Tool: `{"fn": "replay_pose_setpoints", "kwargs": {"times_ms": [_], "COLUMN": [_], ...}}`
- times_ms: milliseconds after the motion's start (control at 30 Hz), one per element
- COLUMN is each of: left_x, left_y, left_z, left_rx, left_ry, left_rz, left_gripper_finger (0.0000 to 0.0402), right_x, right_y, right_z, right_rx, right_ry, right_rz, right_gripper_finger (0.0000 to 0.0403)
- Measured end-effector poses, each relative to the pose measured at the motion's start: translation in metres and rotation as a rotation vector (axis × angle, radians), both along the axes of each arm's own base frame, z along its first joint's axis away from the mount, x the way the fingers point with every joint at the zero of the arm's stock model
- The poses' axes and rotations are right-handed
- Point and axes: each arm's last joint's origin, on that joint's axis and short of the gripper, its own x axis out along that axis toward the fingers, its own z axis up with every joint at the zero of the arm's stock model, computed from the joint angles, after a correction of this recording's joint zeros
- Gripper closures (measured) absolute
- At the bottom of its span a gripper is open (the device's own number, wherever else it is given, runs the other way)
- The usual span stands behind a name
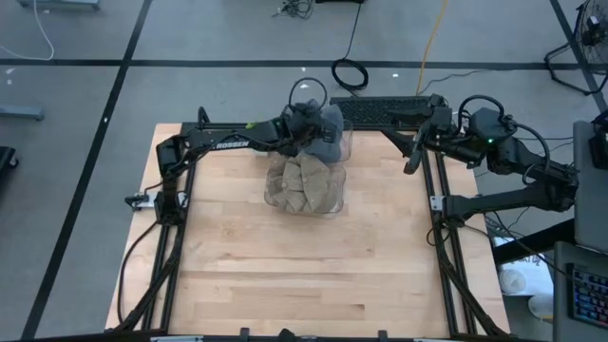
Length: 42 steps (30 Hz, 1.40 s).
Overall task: Pick & Place hat
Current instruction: Put the gray cap into the top transparent bin, then return to Home Position
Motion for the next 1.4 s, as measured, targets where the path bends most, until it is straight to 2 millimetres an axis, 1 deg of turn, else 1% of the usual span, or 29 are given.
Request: {"fn": "replay_pose_setpoints", "kwargs": {"times_ms": [100,200,300,400,500,667,733,900,967,1033,1133,1267,1400], "left_x": [-0.001,-0.004,-0.006,-0.005,-0.006,-0.008,-0.015,-0.033,-0.042,-0.054,-0.074,-0.103,-0.13], "left_y": [-0.001,0.001,0.0,-0.001,0.001,0.006,0.009,0.013,0.012,0.008,-0.003,-0.021,-0.043], "left_z": [0.013,0.019,0.024,0.025,0.024,0.023,0.03,0.064,0.078,0.096,0.123,0.155,0.187], "left_rx": [0.074,0.118,0.161,0.157,0.114,0.052,0.048,0.102,0.129,0.168,0.212,0.237,0.35], "left_ry": [-0.007,0.032,0.071,0.065,0.041,0.003,-0.01,-0.088,-0.109,-0.12,-0.145,-0.191,-0.239], "left_rz": [-0.045,-0.078,-0.129,-0.173,-0.226,-0.199,-0.188,-0.159,-0.161,-0.201,-0.249,-0.34,-0.469], "left_gripper_finger": [0.0381,0.0379,0.0357,0.0313,0.0254,0.0168,0.0143,0.01,0.0089,0.0082,0.0076,0.0079,0.0082], "right_x": [0.0,0.0,0.0,0.0,0.0,0.0,0.0,0.0,0.001,0.001,0.002,0.001,0.001], "right_y": [0.0,0.0,0.0,0.0,0.0,0.0,0.0,0.0,0.0,0.0,0.0,0.0,0.0], "right_z": [0.0,0.0,0.0,0.0,0.0,0.0,0.0,0.0,0.0,-0.001,-0.001,-0.001,-0.003], "right_rx": [0.0,0.0,-0.001,-0.001,-0.002,-0.003,-0.003,-0.001,-0.002,-0.002,0.0,0.016,0.04], "right_ry": [0.0,0.0,0.0,0.0,0.001,0.002,0.002,0.001,0.002,0.005,0.007,0.001,0.01], "right_rz": [0.0,0.0,0.0,0.0,0.0,0.0,0.0,0.0,-0.001,-0.001,-0.002,-0.002,0.0], "right_gripper_finger": [0.0197,0.0197,0.0197,0.0197,0.0197,0.0197,0.0197,0.0197,0.0197,0.0197,0.0197,0.0197,0.0197]}}
